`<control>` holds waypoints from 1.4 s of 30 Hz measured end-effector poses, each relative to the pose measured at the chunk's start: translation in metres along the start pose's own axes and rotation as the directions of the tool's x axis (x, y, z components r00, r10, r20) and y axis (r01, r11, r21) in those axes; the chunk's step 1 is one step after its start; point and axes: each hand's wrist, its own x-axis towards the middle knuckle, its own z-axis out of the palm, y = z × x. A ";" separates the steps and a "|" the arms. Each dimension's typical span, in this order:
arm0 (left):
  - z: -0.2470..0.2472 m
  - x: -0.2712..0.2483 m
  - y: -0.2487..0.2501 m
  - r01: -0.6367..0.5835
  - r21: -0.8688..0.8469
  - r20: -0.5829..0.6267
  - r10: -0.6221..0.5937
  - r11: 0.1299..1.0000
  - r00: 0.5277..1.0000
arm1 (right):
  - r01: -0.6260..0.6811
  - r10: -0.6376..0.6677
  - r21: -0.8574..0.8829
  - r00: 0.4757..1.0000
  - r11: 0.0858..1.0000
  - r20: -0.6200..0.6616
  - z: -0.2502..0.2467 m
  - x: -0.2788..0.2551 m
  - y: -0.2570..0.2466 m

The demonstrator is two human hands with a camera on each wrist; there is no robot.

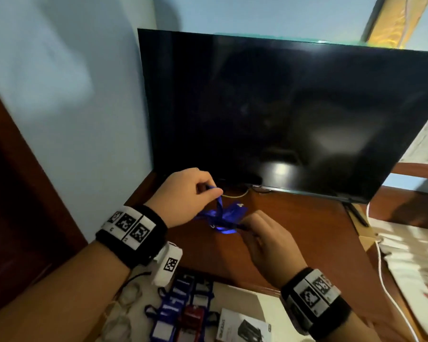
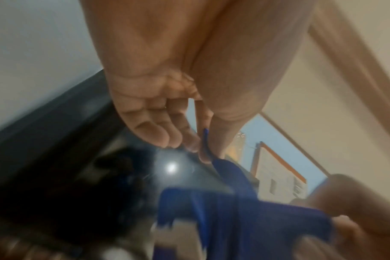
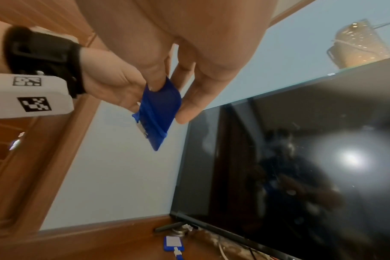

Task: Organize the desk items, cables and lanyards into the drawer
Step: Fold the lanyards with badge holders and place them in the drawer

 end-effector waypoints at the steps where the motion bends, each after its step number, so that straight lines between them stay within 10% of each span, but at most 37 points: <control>1: 0.006 -0.003 -0.010 0.078 -0.007 0.069 -0.077 0.997 0.995 | 0.046 -0.046 -0.030 0.999 0.999 0.005 0.003 -0.005 -0.003; 5: 0.042 -0.026 -0.042 0.373 -0.222 0.443 -0.248 0.901 0.862 | 0.121 -0.120 -0.092 0.993 0.988 0.022 0.013 -0.025 -0.012; 9: 0.066 -0.050 -0.055 0.759 -0.494 0.708 -0.310 0.424 0.634 | 0.136 -0.131 -0.093 0.990 0.986 0.058 0.030 -0.048 -0.013; 18: 0.138 -0.099 -0.082 0.747 -0.663 0.669 -0.489 -0.051 0.560 | 0.032 -0.019 -0.059 0.977 0.998 0.211 0.080 -0.099 -0.007; 22: 0.164 -0.119 -0.101 0.752 -0.659 0.619 -0.557 0.013 0.553 | -0.031 0.022 0.016 0.922 0.999 0.387 0.097 -0.125 -0.008; 30: 0.200 -0.152 -0.204 0.806 -0.411 0.464 -0.664 0.425 0.586 | -0.258 0.255 -0.070 0.811 0.964 0.526 0.101 -0.162 0.019; 42: 0.241 -0.117 -0.265 0.825 -0.333 0.387 -0.731 0.457 0.562 | -0.293 0.301 -0.083 0.859 0.952 0.415 0.130 -0.127 0.085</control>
